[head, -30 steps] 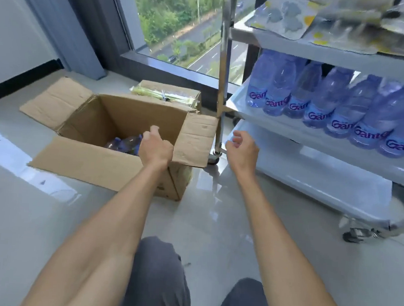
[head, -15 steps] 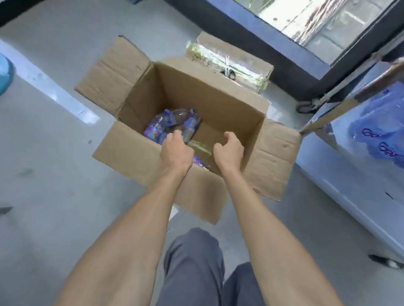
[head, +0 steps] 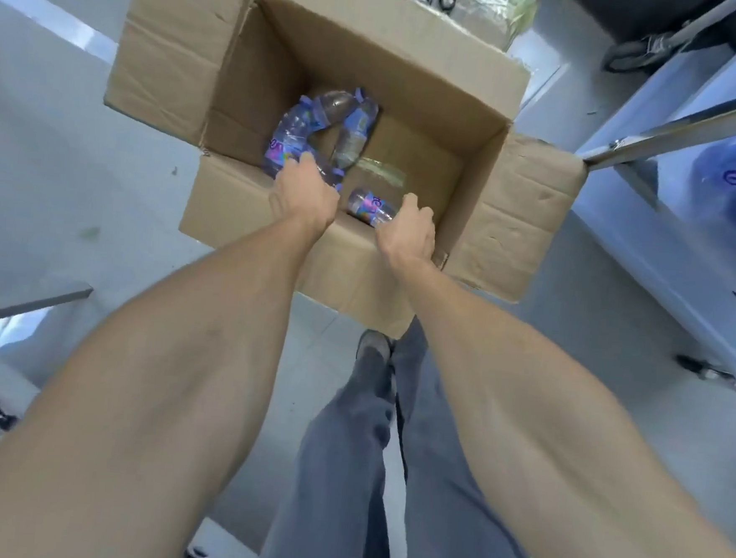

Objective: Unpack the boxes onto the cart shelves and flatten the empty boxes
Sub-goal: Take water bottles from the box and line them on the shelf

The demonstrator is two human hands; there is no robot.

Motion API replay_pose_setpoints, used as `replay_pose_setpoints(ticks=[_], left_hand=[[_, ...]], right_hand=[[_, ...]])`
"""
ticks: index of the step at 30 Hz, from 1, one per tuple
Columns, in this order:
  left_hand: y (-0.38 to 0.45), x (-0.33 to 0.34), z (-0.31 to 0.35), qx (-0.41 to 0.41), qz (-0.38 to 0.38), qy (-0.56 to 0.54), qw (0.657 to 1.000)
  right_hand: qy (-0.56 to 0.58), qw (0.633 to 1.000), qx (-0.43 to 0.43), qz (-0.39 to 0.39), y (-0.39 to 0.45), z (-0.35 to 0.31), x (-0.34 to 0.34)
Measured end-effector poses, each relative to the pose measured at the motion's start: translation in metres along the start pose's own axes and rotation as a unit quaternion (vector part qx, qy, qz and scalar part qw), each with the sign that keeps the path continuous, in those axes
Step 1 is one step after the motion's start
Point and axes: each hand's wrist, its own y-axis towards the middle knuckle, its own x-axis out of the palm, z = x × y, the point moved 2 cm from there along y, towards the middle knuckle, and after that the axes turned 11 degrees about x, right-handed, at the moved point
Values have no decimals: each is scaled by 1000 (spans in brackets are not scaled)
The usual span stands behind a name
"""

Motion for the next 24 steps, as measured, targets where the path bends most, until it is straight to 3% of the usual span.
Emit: replay_pose_setpoints(ticks=[9, 24], left_hand=[[42, 9, -16, 15, -56, 32, 998], [187, 40, -97, 87, -151, 113, 978]], right_hand=[[-37, 999, -21, -27, 24, -29, 37], [20, 994, 92, -60, 110, -108, 139]])
